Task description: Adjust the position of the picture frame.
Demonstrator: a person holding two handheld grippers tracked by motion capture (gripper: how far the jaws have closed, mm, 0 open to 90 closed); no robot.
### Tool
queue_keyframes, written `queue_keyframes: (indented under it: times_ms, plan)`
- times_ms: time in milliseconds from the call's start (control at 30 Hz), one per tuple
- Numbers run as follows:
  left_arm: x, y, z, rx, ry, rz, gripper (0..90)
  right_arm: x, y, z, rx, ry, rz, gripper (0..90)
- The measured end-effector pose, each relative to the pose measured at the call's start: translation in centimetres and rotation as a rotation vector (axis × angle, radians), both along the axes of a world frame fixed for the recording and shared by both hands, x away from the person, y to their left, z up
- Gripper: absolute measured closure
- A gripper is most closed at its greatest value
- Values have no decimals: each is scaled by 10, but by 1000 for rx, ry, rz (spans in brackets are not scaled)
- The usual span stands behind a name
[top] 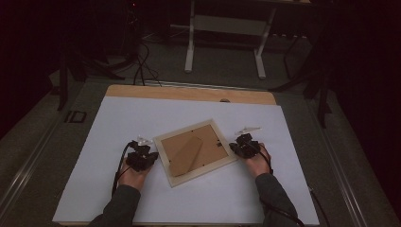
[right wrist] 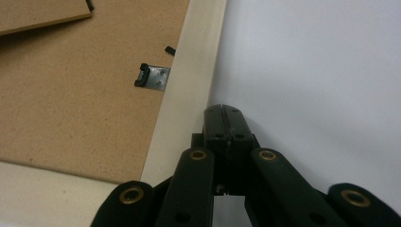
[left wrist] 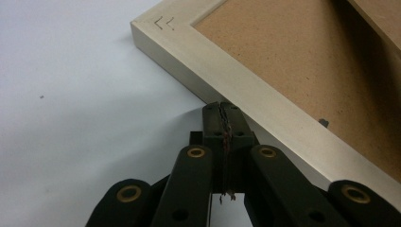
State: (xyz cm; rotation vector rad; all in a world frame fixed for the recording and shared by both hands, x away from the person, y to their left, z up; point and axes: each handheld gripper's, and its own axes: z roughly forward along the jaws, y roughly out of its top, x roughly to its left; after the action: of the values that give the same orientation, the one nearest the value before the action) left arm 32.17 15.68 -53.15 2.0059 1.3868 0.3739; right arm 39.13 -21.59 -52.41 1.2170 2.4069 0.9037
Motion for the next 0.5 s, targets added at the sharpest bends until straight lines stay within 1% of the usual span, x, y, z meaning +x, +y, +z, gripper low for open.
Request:
queue_keyframes:
  times_ms: [167, 267, 500]
  plan:
    - [6, -1, 1, 10, 1, 10, 900, -2, -2, -1, 11, 0, 3, 900]
    - [9, 0, 1, 4, 3, 14, 900, -4, -2, -1, 10, 1, 5, 900]
    - [17, -1, 2, 17, 7, 26, 900, -7, -3, -1, 10, 1, 6, 900]
